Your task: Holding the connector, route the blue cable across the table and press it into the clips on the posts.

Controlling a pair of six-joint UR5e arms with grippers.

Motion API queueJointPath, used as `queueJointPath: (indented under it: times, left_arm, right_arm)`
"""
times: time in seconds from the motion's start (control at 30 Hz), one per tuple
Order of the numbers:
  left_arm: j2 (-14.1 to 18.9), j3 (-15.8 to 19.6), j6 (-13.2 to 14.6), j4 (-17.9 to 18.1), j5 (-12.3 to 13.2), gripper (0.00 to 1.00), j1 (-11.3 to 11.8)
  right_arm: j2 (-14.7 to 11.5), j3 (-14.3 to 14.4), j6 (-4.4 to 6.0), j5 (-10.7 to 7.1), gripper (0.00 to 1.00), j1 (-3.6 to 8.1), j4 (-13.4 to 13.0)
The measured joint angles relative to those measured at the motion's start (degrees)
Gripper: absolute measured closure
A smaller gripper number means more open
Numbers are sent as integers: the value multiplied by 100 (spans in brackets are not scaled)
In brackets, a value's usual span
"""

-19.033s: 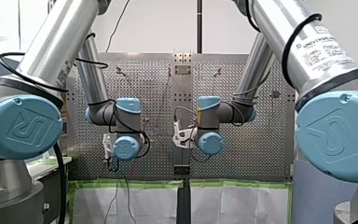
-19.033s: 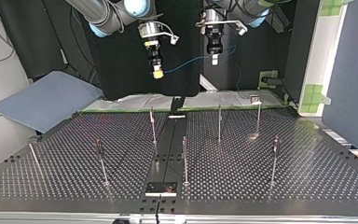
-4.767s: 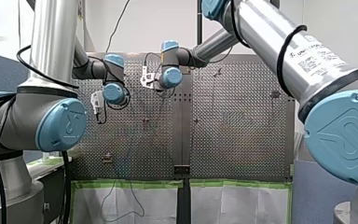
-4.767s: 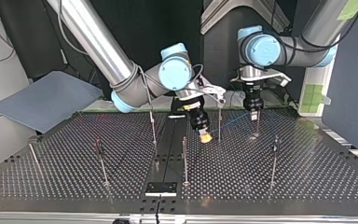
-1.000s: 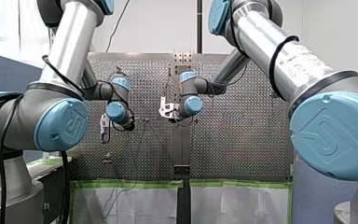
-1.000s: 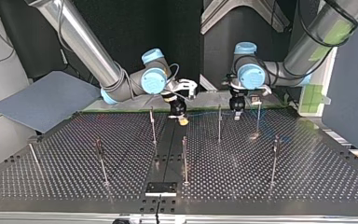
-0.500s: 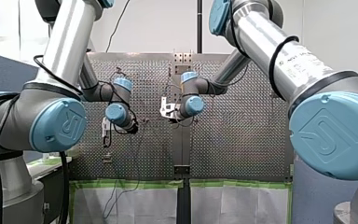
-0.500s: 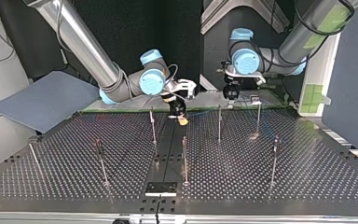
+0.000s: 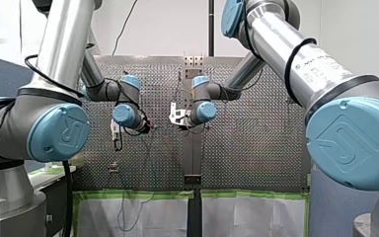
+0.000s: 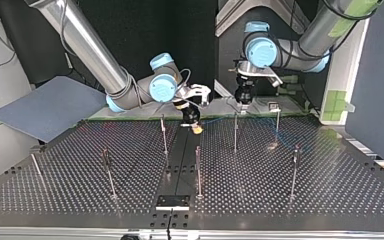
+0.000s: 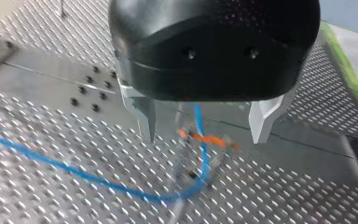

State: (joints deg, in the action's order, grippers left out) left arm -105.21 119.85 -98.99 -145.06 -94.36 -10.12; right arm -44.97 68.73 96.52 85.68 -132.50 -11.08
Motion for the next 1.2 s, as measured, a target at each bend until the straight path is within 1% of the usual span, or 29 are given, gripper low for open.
queueJointPath:
  times: [0.1,0.27,0.37,0.43,0.6,0.73,0.9,1.1,1.2]
  left_arm:
    - [130,43,-32,60,-5,0,-96]
    - [177,60,-116,169,-20,0,-275]
    - [163,56,-228,295,-113,0,-418]
    - [109,22,-290,391,-223,0,-540]
    - [-127,-187,-336,393,-502,0,-827]
    - [-332,-388,-377,386,-712,0,-980]
    - [-605,-650,-479,369,-895,0,-1022]
    - [-964,-1022,-544,186,-942,0,-1031]
    - [-1132,-1211,-557,179,-955,0,-1039]
  right_arm:
    - [0,0,0,-9,98,6,4]
    - [-1,-1,-13,-13,98,42,57]
    - [-5,-1,-28,-14,98,73,126]
    - [-5,-1,-37,-16,98,99,166]
    - [-12,0,-72,-22,98,160,284]
    - [-19,-1,-105,-40,98,205,376]
    - [-34,1,-121,-137,98,264,416]
    - [-50,0,-123,-248,98,308,417]
    - [-51,1,-123,-296,98,320,417]
